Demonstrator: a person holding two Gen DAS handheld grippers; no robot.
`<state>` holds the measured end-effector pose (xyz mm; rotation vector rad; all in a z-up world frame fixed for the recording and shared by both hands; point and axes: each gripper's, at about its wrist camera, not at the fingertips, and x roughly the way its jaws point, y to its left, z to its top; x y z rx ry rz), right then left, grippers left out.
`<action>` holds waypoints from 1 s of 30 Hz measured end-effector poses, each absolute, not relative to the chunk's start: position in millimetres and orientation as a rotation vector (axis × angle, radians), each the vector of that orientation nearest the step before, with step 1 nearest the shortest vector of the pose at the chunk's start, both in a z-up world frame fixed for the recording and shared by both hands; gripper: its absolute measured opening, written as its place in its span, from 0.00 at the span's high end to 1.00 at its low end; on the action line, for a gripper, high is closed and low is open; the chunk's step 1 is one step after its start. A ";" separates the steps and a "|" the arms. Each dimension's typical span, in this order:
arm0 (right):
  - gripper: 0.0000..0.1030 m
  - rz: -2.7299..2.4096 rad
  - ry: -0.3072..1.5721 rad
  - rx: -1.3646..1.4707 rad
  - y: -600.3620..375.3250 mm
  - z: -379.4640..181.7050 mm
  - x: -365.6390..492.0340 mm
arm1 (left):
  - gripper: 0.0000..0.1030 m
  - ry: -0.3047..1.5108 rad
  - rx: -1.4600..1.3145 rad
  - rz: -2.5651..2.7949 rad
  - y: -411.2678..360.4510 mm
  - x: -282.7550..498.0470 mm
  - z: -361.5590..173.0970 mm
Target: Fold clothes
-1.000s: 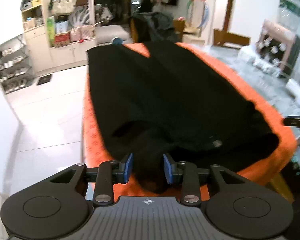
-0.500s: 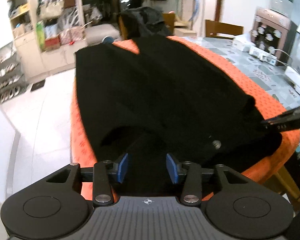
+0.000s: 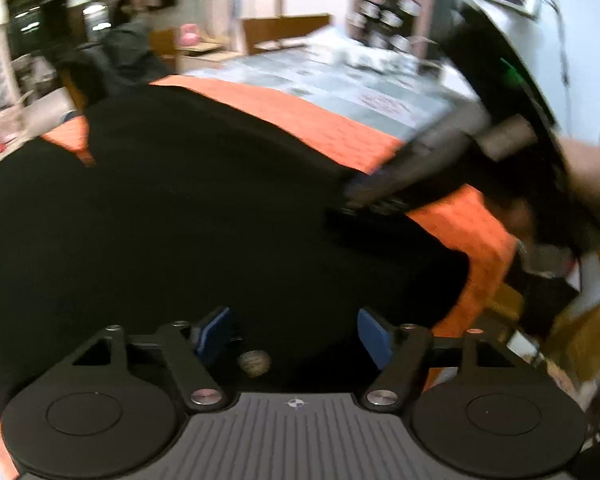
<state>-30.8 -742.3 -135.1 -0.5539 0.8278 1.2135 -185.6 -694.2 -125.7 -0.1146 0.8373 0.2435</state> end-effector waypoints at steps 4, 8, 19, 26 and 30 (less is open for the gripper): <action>0.73 1.219 0.833 -0.538 -734.7 -144.7 -21.3 | 0.29 0.855 -0.037 0.177 -707.7 -163.9 -142.8; 0.73 1.231 0.809 -0.510 -740.4 -146.4 -19.9 | 0.72 0.849 -0.012 0.175 -708.8 -152.8 -146.5; 0.69 1.308 0.905 -0.565 -727.2 -149.6 -1.8 | 0.89 0.741 -0.003 0.164 -713.1 -160.8 -120.0; 0.67 1.280 0.656 -0.505 -727.1 -142.8 -18.7 | 0.89 0.698 -0.045 0.135 -710.0 -164.2 -106.5; 0.68 1.267 0.535 -0.407 -731.4 -129.2 -22.9 | 0.89 0.703 -0.089 0.129 -706.8 -164.3 -104.0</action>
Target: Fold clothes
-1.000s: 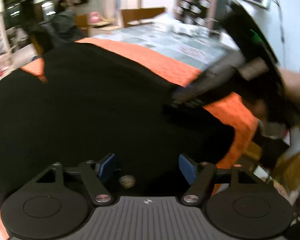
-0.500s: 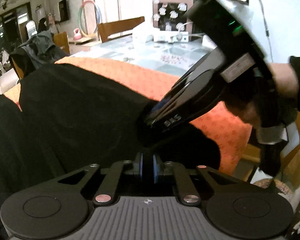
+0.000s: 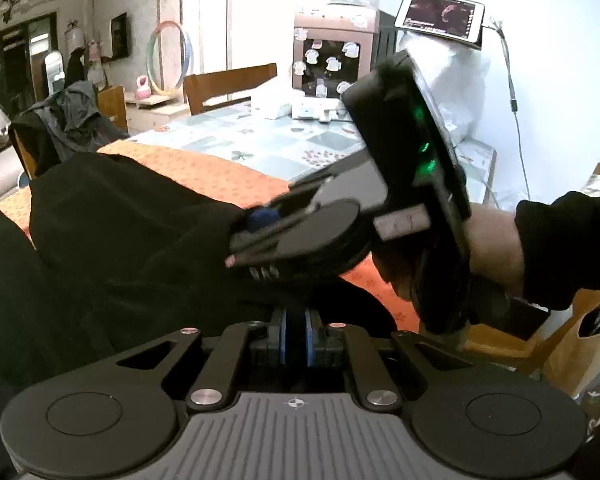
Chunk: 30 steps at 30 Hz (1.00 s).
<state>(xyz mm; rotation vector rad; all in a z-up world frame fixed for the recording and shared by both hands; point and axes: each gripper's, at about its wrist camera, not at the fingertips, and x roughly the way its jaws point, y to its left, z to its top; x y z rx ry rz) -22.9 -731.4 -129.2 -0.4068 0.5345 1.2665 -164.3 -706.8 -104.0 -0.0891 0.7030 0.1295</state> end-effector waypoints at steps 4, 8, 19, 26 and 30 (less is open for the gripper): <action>0.64 1.261 0.683 -0.476 -719.4 -156.6 -10.0 | 0.89 0.754 -0.108 0.121 -706.3 -163.8 -119.6; 0.63 1.270 0.708 -0.472 -724.5 -143.8 -10.2 | 0.89 0.733 -0.109 0.135 -709.1 -167.0 -117.1; 0.92 1.280 0.820 -0.490 -731.2 -146.2 -1.7 | 0.89 0.722 -0.106 0.144 -709.8 -168.5 -112.1; 0.99 1.248 0.712 -0.507 -717.4 -145.8 -6.8 | 0.89 0.737 -0.119 0.142 -707.9 -165.5 -116.8; 0.89 1.262 0.747 -0.490 -744.4 -131.9 -3.6 | 0.89 0.734 -0.119 0.145 -709.6 -166.3 -117.7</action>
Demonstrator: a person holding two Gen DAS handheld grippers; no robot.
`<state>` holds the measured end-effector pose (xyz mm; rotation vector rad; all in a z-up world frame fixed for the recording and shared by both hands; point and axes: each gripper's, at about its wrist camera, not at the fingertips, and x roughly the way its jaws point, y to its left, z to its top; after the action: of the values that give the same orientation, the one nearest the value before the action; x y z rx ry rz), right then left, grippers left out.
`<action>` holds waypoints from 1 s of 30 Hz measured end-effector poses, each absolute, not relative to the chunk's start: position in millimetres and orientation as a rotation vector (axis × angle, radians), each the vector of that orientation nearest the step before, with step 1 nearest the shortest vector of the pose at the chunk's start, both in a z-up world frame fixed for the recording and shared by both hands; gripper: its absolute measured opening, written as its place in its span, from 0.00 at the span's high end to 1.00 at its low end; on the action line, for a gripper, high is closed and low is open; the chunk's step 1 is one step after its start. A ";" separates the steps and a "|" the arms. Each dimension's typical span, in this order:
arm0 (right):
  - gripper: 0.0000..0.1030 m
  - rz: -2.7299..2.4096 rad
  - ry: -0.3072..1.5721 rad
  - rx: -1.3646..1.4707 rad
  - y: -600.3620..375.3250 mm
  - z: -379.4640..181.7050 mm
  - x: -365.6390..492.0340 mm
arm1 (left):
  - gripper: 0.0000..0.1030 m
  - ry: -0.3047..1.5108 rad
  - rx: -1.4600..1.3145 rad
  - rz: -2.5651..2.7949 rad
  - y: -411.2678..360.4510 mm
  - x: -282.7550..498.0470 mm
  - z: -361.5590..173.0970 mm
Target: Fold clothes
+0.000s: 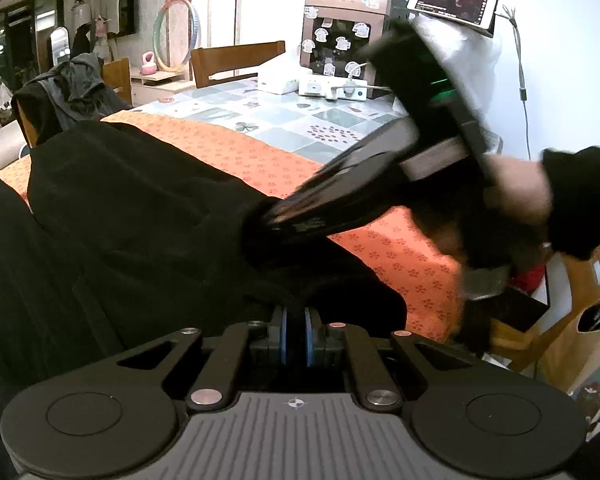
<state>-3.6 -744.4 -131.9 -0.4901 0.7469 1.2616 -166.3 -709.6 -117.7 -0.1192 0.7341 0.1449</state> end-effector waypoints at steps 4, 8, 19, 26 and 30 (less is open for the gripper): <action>0.61 1.288 0.778 -0.538 -755.2 -127.5 -3.6 | 0.89 0.741 -0.122 0.144 -709.6 -164.5 -120.3; 0.61 1.302 0.781 -0.593 -748.9 -139.3 -11.5 | 0.89 0.747 -0.121 0.144 -709.5 -162.2 -121.2; 0.77 1.339 0.720 -0.511 -740.0 -137.9 -15.3 | 0.89 0.756 -0.136 0.148 -708.0 -160.0 -124.1; 0.64 1.328 0.741 -0.556 -762.1 -132.8 -17.0 | 0.89 0.779 -0.131 0.134 -709.1 -158.4 -130.1; 0.61 1.298 0.741 -0.553 -795.8 -114.9 -21.1 | 0.86 0.811 -0.132 0.131 -709.3 -155.8 -141.8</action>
<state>-21.1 -795.8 -114.9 -0.5528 0.7413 1.2975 -155.8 -709.3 -141.8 -0.1318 0.8114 0.1310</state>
